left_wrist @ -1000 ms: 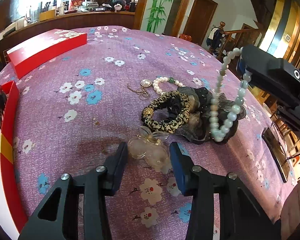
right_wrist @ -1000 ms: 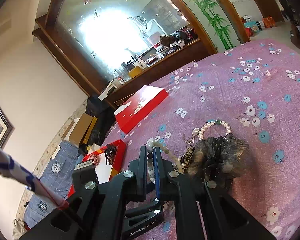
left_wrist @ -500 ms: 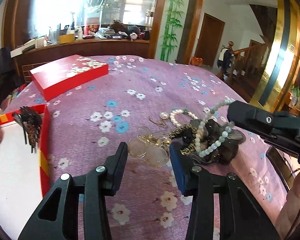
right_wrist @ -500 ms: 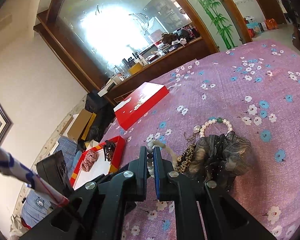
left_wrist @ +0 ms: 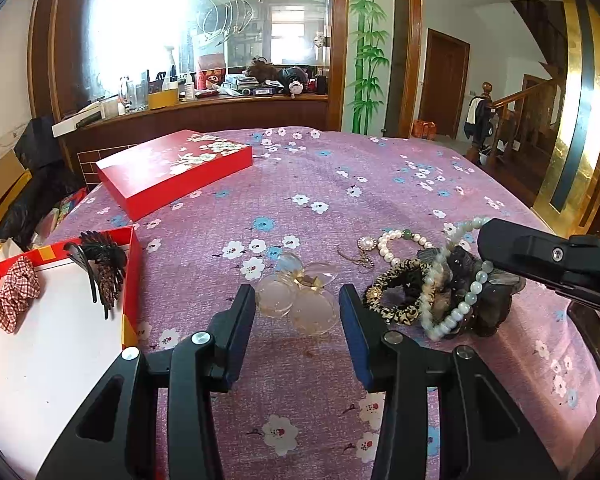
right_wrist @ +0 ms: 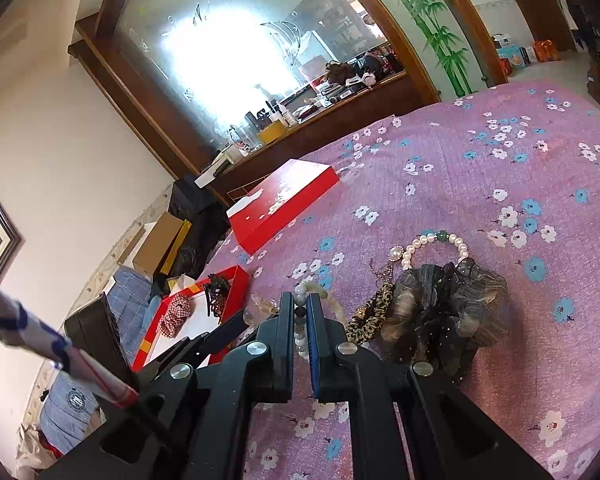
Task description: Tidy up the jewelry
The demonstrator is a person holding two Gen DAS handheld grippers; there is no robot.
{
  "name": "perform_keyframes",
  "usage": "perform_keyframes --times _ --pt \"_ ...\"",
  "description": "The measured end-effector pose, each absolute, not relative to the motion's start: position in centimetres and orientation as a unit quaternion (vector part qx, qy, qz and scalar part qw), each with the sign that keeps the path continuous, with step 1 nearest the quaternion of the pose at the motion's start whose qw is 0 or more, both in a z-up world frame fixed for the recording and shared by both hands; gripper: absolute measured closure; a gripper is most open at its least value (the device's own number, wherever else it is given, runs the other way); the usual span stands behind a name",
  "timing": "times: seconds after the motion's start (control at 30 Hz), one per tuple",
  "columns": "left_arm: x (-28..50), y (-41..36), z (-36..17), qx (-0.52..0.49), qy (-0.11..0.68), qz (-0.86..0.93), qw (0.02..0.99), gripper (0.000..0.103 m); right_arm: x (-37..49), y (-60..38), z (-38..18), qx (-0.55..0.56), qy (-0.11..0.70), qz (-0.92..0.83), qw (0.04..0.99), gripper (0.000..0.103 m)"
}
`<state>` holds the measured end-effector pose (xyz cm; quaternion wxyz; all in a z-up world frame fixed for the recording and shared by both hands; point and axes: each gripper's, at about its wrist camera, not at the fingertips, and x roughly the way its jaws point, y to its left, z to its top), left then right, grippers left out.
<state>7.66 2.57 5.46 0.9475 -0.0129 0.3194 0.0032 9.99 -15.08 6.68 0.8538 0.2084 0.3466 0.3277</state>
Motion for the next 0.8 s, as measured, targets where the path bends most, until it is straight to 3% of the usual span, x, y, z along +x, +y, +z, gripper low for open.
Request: perform_keyframes --times 0.8 --pt "7.48 2.86 5.72 -0.005 0.309 0.017 0.951 0.061 10.07 -14.7 6.27 0.198 0.348 0.324 0.857 0.096"
